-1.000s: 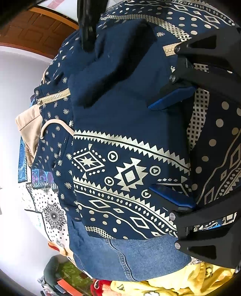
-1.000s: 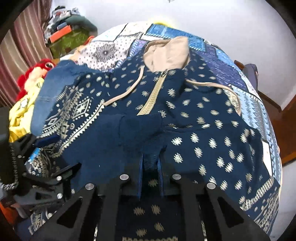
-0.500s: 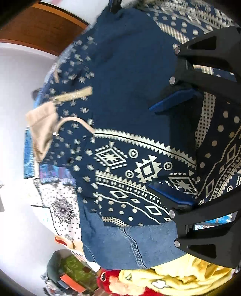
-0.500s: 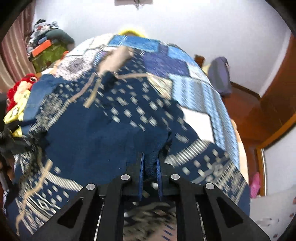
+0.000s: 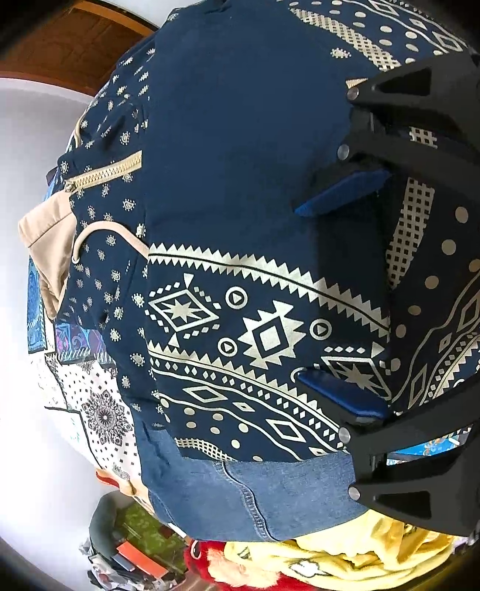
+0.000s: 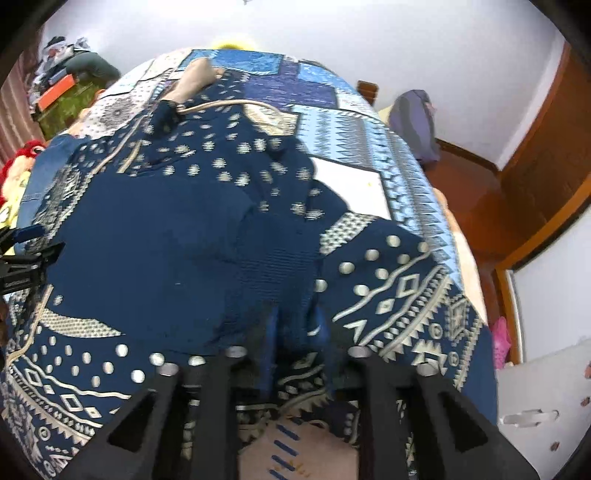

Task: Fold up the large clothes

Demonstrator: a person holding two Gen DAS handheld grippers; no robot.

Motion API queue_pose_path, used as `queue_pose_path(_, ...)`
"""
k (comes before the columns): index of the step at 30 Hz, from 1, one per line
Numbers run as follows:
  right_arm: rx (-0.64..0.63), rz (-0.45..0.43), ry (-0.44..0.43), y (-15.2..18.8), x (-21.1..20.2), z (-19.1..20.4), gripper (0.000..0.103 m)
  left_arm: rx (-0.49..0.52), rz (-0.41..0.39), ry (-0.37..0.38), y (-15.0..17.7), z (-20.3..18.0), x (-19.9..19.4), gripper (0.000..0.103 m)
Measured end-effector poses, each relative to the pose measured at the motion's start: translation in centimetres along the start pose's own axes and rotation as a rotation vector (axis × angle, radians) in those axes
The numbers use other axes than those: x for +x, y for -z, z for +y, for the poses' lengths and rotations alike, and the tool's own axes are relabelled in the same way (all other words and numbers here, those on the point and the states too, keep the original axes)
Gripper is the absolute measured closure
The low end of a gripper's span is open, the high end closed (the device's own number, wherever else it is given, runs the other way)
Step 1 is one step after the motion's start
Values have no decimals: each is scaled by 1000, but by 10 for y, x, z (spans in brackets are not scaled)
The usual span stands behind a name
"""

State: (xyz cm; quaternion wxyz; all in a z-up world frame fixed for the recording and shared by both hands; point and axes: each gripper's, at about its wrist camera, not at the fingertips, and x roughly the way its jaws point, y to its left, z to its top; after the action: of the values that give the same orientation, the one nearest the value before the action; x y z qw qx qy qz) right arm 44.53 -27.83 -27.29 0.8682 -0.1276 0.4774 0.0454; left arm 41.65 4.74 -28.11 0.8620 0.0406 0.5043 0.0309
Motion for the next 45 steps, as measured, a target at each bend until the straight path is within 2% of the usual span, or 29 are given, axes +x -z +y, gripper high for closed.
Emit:
queue_pose_path(1,1,-15,52,1,-1,-3,11,-4,0,2,0,0,0,14)
queue_pose_path(2,5,-31,63,4,-2,-10,10,-9,1,6,0,1,0,14)
queue_pose_path(7,121,8,-30,18,-11,-44,10,-28,-10,15,0,4,-2,15)
queue_pose_path(11,236,4,-82,33,-29,-76,10,11,-16,9,-2,-6,-15,15)
queue_pose_path(14,351,9,-124,50,-41,-104,10,35,-43,46,-9,-20,-31,15)
queue_pose_path(18,507,13,-134,80,-50,-145,10,84,-85,83,-20,-46,-48,15)
queue_pose_path(24,720,58,-200,127,-45,-190,10,153,-117,162,-34,-94,-59,15)
queue_pose_path(30,856,71,-308,155,-33,-205,10,214,-106,202,-45,-134,-49,15)
queue_pose_path(35,900,63,-342,153,-20,-212,10,238,-101,223,-48,-151,-46,15)
queue_pose_path(41,928,85,-330,145,7,-215,19,239,-105,223,-47,-154,-46,15)
queue_pose_path(44,886,100,-266,137,17,-212,39,228,-109,227,-46,-151,-49,15)
queue_pose_path(45,870,103,-251,134,19,-211,50,224,-113,227,-46,-150,-50,15)
